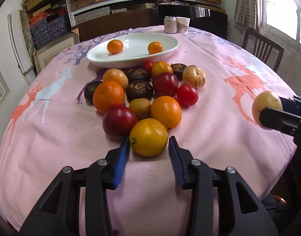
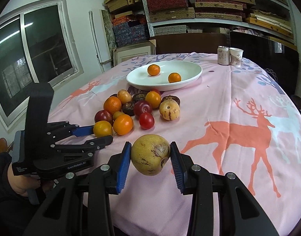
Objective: Organize fruits
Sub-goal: 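Carry both fruits onto the white plate and open both tools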
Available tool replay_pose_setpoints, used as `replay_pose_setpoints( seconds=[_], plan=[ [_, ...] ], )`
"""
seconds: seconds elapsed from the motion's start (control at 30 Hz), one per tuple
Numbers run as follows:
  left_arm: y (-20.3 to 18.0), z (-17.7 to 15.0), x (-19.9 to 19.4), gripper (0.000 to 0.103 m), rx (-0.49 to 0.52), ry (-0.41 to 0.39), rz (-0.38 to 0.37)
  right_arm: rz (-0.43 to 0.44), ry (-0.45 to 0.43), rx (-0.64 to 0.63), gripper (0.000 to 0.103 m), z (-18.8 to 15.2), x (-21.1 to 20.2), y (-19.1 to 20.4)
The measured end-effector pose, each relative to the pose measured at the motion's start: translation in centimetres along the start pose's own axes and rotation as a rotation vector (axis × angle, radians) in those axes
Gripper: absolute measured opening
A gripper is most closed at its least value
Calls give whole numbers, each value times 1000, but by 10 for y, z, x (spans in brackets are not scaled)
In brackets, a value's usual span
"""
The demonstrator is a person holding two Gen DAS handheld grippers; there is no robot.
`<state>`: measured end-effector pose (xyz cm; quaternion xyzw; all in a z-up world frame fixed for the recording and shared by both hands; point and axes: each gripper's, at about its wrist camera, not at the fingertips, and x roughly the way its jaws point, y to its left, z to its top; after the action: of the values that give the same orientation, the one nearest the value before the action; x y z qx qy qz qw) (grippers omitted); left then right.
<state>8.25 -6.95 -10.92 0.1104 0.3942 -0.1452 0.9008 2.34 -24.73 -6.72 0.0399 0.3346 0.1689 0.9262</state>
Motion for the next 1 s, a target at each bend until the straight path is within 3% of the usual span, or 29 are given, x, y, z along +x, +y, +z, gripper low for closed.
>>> replay_pose_setpoints(
  seconds=[0.27, 0.63, 0.8, 1.0],
  plan=[
    [4, 1, 0, 35, -26, -13, -41, -9, -7, 16, 40, -1, -5, -3],
    [29, 8, -43, 35, -49, -110, -41, 17, -3, 44, 40, 8, -1, -10],
    [52, 36, -53, 35, -67, -146, -52, 19, -55, 32, 40, 44, -11, -15],
    [78, 102, -45, 35, -82, -159, -72, 9, -126, 19, 40, 125, -6, -30]
  ],
)
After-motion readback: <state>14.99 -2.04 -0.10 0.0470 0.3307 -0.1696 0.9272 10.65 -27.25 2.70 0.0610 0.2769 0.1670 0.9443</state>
